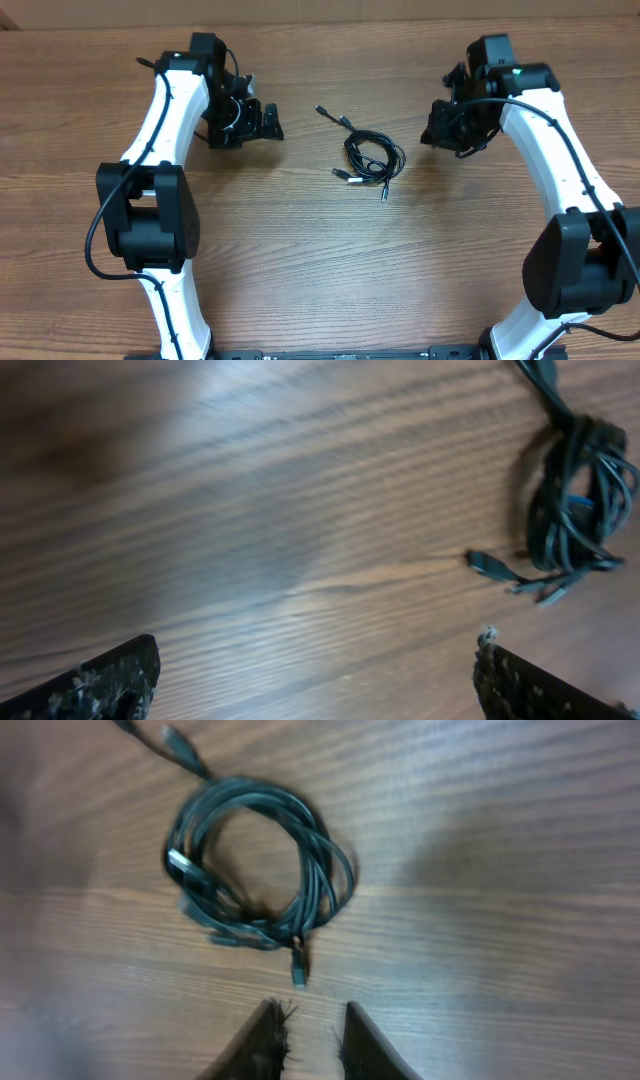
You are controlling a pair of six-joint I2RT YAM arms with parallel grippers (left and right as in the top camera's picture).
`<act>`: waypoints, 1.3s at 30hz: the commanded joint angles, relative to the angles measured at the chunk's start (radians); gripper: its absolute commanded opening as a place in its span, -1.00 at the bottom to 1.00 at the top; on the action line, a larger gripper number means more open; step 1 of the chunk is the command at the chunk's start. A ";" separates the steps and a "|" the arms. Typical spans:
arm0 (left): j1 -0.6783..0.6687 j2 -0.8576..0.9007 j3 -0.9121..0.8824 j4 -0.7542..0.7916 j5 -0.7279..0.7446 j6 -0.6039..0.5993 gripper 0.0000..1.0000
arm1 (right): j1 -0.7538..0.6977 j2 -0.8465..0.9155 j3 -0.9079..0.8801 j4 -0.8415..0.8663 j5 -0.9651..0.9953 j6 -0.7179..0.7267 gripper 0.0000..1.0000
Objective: Untangle cables
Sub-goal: 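Lower the left gripper onto the black cable bundle's left side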
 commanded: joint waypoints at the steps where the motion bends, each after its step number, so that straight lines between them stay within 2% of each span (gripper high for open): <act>1: -0.052 0.016 -0.021 -0.009 0.102 -0.004 1.00 | 0.005 0.001 -0.111 0.089 0.010 0.127 -0.92; 4: -0.089 0.016 -0.022 -0.020 0.138 -0.004 1.00 | 0.007 0.001 -0.212 0.187 0.009 0.219 -0.92; 5: -0.105 0.016 -0.022 -0.019 0.138 -0.004 0.82 | 0.007 0.001 -0.254 0.231 0.009 0.250 -0.92; 7: -0.133 0.016 -0.022 -0.011 0.137 -0.004 0.62 | 0.007 0.001 -0.307 0.285 0.009 0.285 -0.92; 8: -0.147 0.016 -0.022 0.000 0.136 -0.004 0.39 | 0.007 0.001 -0.338 0.311 0.009 0.313 -0.93; 9: -0.160 0.016 -0.022 0.012 0.131 -0.004 0.24 | 0.007 0.001 -0.361 0.328 0.006 0.335 -0.92; 10: -0.172 0.016 -0.022 0.023 0.129 -0.004 0.19 | 0.008 0.001 -0.383 0.341 0.005 0.356 -0.92; 14: -0.233 0.016 -0.022 0.082 0.124 -0.020 0.16 | 0.017 0.001 -0.459 0.385 0.005 0.400 -0.88; 16: -0.264 0.016 -0.022 0.109 0.079 -0.081 0.18 | 0.025 0.001 -0.483 0.393 0.005 0.400 -0.87; 21: -0.336 0.016 -0.023 0.140 -0.089 -0.280 0.50 | 0.040 0.001 -0.505 0.393 0.005 0.399 -0.67; 24: -0.374 0.016 -0.023 0.155 -0.128 -0.318 0.47 | 0.040 0.001 -0.507 0.396 0.005 0.399 -0.58; 26: -0.404 0.016 -0.023 0.158 -0.185 -0.334 0.31 | 0.040 0.001 -0.507 0.396 0.005 0.399 -0.53; 31: -0.455 0.016 -0.023 0.162 -0.336 -0.434 0.22 | 0.040 0.001 -0.507 0.395 0.006 0.399 -0.47; 36: -0.478 0.016 -0.023 0.187 -0.366 -0.487 0.18 | 0.040 0.001 -0.507 0.395 0.006 0.399 -0.37; 38: -0.483 0.016 -0.023 0.208 -0.366 -0.491 0.16 | 0.040 0.001 -0.507 0.395 0.006 0.399 -0.23; 39: -0.484 0.017 -0.023 0.223 -0.366 -0.492 0.16 | 0.040 0.001 -0.507 0.395 0.006 0.399 0.12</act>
